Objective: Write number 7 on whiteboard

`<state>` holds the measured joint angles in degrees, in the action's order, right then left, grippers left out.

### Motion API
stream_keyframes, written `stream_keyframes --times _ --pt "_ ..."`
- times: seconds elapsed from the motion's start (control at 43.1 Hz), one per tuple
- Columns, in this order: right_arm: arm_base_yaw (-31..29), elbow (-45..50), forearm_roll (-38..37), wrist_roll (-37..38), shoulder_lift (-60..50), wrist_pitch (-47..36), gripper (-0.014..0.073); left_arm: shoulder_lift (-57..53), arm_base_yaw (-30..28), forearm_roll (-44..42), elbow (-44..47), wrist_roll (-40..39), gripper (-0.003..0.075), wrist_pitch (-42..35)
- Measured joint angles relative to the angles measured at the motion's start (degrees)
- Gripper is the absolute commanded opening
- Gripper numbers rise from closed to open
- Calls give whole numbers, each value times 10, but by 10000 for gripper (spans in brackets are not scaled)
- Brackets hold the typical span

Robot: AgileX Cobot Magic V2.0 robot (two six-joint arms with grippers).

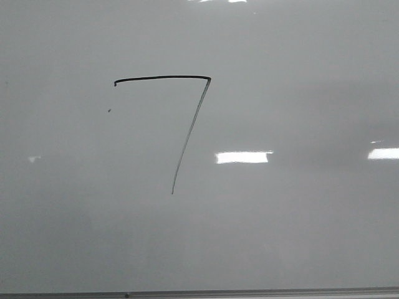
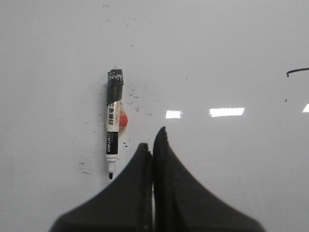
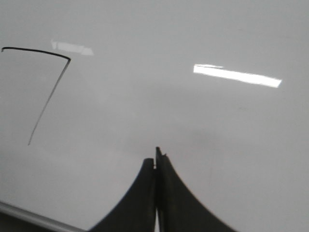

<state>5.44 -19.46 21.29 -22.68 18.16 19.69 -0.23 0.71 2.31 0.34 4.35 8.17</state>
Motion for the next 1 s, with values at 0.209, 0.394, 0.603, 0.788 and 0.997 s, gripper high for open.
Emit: stream_keyframes --times 0.209,0.394,0.603,0.788,0.997 --pt "-2 103 -100 130 -54 -124 -69 0 0 0 0 0 -20 0" --pt "-33 180 -126 177 -108 -146 -69 0 0 0 0 0 -20 0" --pt "-63 210 -131 184 -173 -135 -69 0 0 0 0 0 -20 0" --pt "-65 210 -131 185 -187 -96 -69 0 0 0 0 0 -20 0" --pt "-65 210 -115 185 -188 -83 -69 0 0 0 0 0 -20 0"
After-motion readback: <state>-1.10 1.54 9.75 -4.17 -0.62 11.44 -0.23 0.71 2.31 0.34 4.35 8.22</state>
